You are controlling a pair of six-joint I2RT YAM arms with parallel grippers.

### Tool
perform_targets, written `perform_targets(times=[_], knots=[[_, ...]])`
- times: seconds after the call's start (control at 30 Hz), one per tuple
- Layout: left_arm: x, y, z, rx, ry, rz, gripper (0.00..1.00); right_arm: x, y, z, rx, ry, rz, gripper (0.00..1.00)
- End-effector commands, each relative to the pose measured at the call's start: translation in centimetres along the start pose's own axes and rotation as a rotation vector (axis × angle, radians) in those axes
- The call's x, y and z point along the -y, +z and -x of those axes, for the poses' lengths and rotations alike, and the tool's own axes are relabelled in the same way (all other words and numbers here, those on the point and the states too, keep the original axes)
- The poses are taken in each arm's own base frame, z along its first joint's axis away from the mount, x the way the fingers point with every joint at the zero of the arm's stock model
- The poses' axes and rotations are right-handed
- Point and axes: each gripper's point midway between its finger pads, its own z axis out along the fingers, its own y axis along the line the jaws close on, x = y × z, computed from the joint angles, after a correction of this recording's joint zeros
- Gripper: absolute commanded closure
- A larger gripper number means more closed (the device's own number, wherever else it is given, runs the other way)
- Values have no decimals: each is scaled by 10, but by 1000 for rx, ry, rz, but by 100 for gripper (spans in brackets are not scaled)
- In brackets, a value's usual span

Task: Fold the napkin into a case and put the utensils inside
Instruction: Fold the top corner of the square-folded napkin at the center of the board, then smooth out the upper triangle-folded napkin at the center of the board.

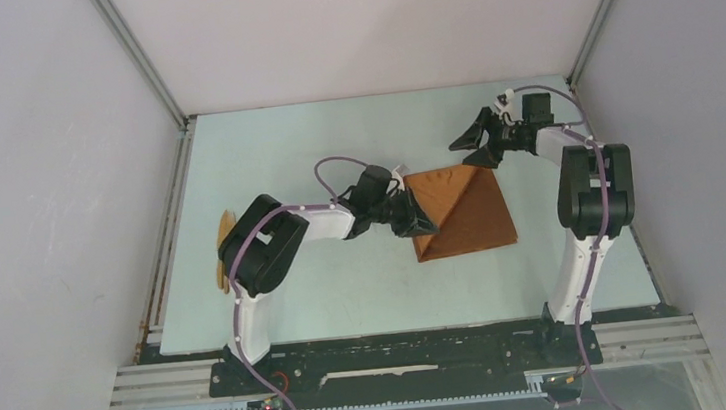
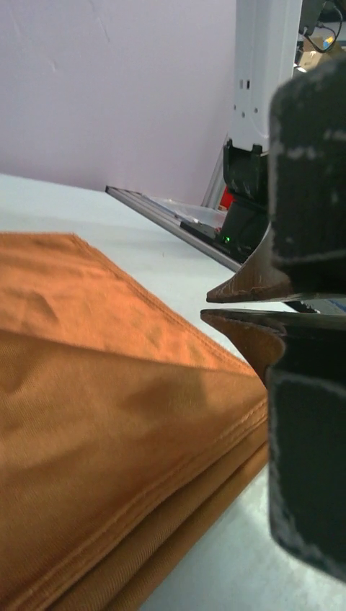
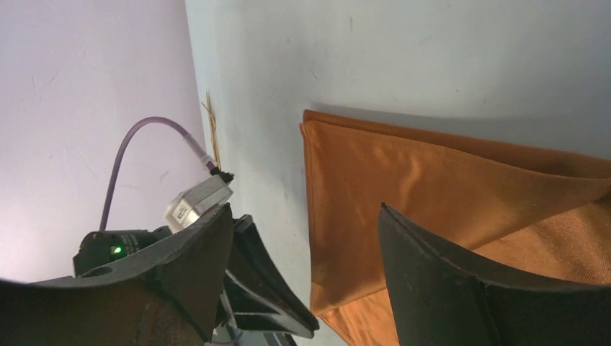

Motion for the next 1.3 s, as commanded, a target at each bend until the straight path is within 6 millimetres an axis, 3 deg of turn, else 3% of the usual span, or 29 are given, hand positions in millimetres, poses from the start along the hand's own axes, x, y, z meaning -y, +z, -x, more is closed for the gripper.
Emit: perform_targets(times=[0.0, 0.3, 0.53, 0.87, 1.03, 1.27], knots=[[-2, 9, -4, -39, 17, -23, 89, -2, 5, -15, -71, -42, 102, 19], [-55, 5, -13, -27, -50, 70, 91, 35, 14, -12, -72, 69, 133, 18], [-83, 2, -24, -27, -99, 125, 92, 46, 13, 7, -19, 129, 156, 17], [-98, -5, -34, -18, -134, 149, 93, 80, 16, 24, 29, 351, 164, 20], [-104, -8, -39, -20, -140, 161, 94, 101, 12, 37, 83, 443, 87, 21], [-100, -11, -40, -19, -131, 150, 93, 125, 16, 44, 97, 534, 45, 22]])
